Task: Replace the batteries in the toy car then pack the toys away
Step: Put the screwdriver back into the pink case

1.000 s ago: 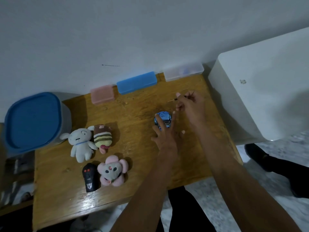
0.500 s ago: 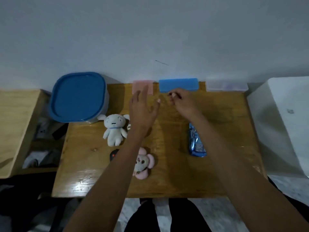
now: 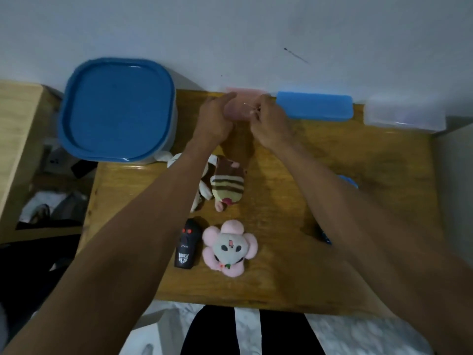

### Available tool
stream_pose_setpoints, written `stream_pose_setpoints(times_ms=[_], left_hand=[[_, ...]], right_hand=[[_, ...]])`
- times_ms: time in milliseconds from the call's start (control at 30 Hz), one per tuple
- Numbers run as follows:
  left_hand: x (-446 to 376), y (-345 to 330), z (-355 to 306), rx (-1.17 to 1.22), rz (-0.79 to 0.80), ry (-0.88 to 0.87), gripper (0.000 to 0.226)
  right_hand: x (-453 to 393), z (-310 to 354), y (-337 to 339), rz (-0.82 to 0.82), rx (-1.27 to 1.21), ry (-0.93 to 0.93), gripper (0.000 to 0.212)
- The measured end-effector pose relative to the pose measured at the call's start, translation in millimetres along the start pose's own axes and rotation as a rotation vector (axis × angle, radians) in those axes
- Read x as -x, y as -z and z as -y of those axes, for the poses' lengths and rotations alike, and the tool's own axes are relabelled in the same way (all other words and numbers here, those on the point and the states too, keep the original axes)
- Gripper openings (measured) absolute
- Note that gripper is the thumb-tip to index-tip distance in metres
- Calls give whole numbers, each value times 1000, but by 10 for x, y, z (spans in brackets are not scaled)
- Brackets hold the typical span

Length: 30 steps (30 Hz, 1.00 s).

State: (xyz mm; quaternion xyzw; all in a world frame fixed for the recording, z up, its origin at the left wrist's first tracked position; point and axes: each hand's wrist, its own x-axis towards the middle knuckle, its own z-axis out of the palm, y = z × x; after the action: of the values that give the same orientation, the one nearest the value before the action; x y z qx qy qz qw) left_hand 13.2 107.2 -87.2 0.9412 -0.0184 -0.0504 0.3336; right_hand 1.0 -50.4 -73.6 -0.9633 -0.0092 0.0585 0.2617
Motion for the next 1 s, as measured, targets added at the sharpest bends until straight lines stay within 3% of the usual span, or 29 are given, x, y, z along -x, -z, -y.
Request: stream_pose_setpoints(times_ms=[133, 433, 500, 633, 800, 900, 1000], left_hand=[[-135, -55, 51, 20, -12, -4, 53], [-134, -63, 67, -25, -71, -66, 44], [-108, -51, 69, -7, -89, -79, 49], [-8, -29, 4, 23, -119, -119, 83], [66, -19, -24, -6, -124, -138, 85], [18, -13, -52, -21, -116, -150, 86], [-26, -2, -22, -14, -84, -140, 92]], right_hand=[[-41, -86, -125, -82, 37, 34, 43], [-37, -130, -96, -236, 49, 133, 33], [-91, -106, 4, -270, -6, 121, 31], [-283, 27, 229, -291, -78, 45, 30], [-245, 158, 272, -333, -119, 12, 33], [-150, 113, 174, -318, -199, 81, 19], [-85, 67, 63, -247, -104, 97, 14]])
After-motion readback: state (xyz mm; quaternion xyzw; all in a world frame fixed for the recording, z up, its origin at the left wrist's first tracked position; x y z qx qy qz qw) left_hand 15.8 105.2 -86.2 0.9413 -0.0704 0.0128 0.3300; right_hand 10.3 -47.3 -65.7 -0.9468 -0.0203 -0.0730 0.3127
